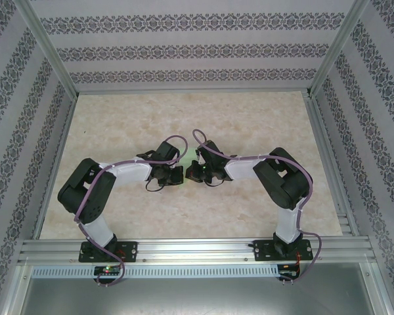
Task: Fold a paper plane with a square sheet of paper (pick it up from the middle)
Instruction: Third fold the triangle at the center of the table.
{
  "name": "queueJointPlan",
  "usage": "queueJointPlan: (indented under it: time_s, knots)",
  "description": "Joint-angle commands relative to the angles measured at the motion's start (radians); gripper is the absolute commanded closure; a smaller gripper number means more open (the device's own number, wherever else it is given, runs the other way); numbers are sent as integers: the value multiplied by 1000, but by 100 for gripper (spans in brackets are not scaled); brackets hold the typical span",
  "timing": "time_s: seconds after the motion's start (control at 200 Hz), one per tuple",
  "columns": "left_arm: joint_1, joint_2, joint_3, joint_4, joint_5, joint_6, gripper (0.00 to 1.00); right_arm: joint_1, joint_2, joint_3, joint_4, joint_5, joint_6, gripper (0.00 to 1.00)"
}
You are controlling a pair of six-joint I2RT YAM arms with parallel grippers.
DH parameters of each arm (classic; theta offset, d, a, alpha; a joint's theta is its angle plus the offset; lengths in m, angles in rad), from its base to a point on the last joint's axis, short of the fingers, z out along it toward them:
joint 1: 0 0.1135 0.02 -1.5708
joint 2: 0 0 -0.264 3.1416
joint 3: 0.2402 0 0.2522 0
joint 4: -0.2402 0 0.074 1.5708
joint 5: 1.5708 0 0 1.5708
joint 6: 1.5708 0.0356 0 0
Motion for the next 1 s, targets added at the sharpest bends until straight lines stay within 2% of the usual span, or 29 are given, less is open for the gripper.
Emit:
queueJointPlan:
  time_s: [0.0, 0.12, 0.694, 0.994]
  knots:
    - [-11, -68, -20, 84, 82, -18, 98, -2, 22, -3, 6, 7, 13, 100]
    - [-10, -70, -47, 126, 122, -46, 97, -5, 21, -3, 6, 8, 20, 100]
    - [-10, 17, -123, 53, 35, -31, 100, -19, 20, -6, 5, 3, 31, 100]
    - [-10, 12, -131, -34, -15, -23, 100, -59, 5, 25, -66, 27, -72, 100]
